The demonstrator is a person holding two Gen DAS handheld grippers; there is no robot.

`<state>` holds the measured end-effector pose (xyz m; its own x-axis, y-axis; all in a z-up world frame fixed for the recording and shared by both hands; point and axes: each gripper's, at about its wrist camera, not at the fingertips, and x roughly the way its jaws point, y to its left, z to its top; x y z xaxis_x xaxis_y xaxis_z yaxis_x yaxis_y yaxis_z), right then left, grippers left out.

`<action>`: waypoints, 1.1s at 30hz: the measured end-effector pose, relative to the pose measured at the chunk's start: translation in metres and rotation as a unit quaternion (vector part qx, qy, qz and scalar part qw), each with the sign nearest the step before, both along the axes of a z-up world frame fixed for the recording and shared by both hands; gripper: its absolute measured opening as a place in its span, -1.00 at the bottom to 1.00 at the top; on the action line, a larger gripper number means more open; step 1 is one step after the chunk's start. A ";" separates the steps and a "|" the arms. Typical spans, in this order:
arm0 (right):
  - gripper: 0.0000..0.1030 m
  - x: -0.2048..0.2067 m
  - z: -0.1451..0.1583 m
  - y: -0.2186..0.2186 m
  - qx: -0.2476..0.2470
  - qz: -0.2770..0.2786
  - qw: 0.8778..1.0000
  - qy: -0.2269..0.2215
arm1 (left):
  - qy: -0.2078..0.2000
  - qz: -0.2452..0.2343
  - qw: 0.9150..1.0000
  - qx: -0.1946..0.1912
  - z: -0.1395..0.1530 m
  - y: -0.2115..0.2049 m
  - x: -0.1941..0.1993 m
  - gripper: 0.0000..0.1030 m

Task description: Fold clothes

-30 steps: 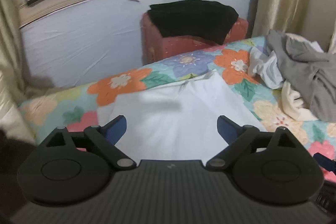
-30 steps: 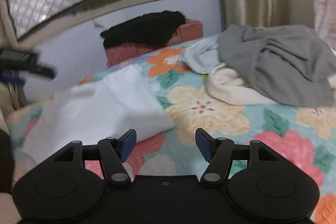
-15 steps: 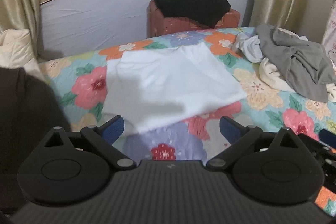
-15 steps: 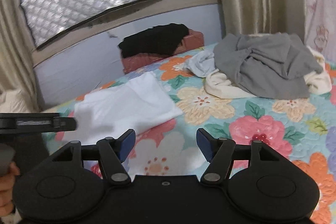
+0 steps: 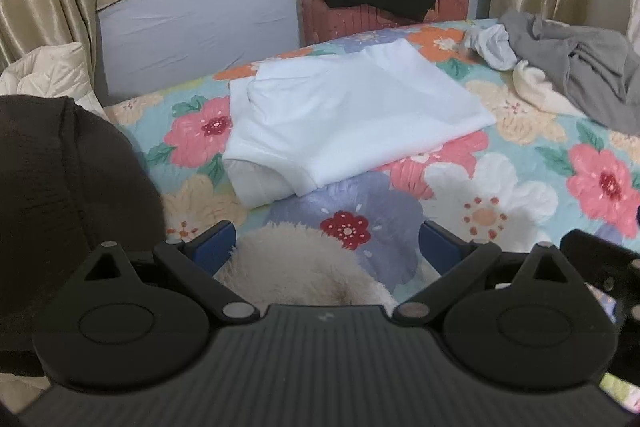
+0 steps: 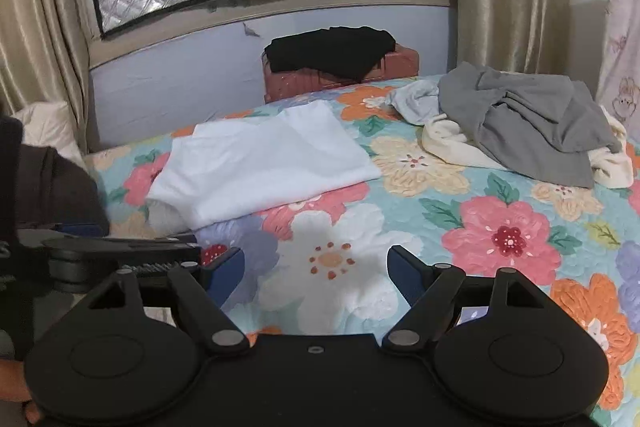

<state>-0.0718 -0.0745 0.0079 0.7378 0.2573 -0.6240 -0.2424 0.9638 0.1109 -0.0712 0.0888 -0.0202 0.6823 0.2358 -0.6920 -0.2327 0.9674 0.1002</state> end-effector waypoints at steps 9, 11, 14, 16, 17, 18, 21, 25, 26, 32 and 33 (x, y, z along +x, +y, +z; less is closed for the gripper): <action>0.60 0.001 -0.004 -0.003 0.007 -0.022 1.000 0.012 | -0.010 -0.007 1.000 0.010 -0.006 -0.005 0.003 0.98; 0.60 0.001 -0.004 -0.004 0.010 -0.025 1.000 0.014 | -0.012 -0.007 1.000 0.004 -0.006 -0.004 0.003 0.99; 0.60 0.001 -0.005 -0.004 0.007 -0.026 1.000 0.015 | -0.011 -0.010 1.000 0.001 -0.006 -0.003 0.004 1.00; 0.60 0.001 -0.006 -0.003 0.005 -0.026 1.000 0.017 | -0.009 -0.012 1.000 0.004 -0.007 -0.004 0.005 1.00; 0.60 0.001 -0.006 -0.002 0.004 -0.026 0.999 0.018 | -0.009 -0.012 1.000 0.005 -0.007 -0.004 0.005 1.00; 0.60 0.001 -0.006 -0.002 0.003 -0.027 0.999 0.018 | -0.009 -0.013 1.000 0.004 -0.007 -0.004 0.005 1.00; 0.60 0.001 -0.007 -0.002 0.000 -0.031 0.999 0.020 | -0.010 -0.015 1.000 0.003 -0.008 -0.003 0.006 1.00; 0.60 -0.002 -0.010 -0.002 -0.003 -0.039 0.999 0.026 | -0.011 -0.018 1.000 -0.001 -0.009 -0.002 0.005 1.00; 0.60 -0.003 -0.011 -0.002 -0.003 -0.040 0.999 0.028 | -0.012 -0.018 1.000 -0.002 -0.009 -0.001 0.005 1.00; 0.60 -0.002 -0.015 -0.002 -0.008 -0.042 0.998 0.035 | -0.008 -0.018 1.000 0.004 -0.010 -0.003 0.007 1.00; 0.60 -0.002 -0.015 -0.002 -0.008 -0.042 0.998 0.035 | -0.007 -0.019 1.000 0.005 -0.011 -0.004 0.007 1.00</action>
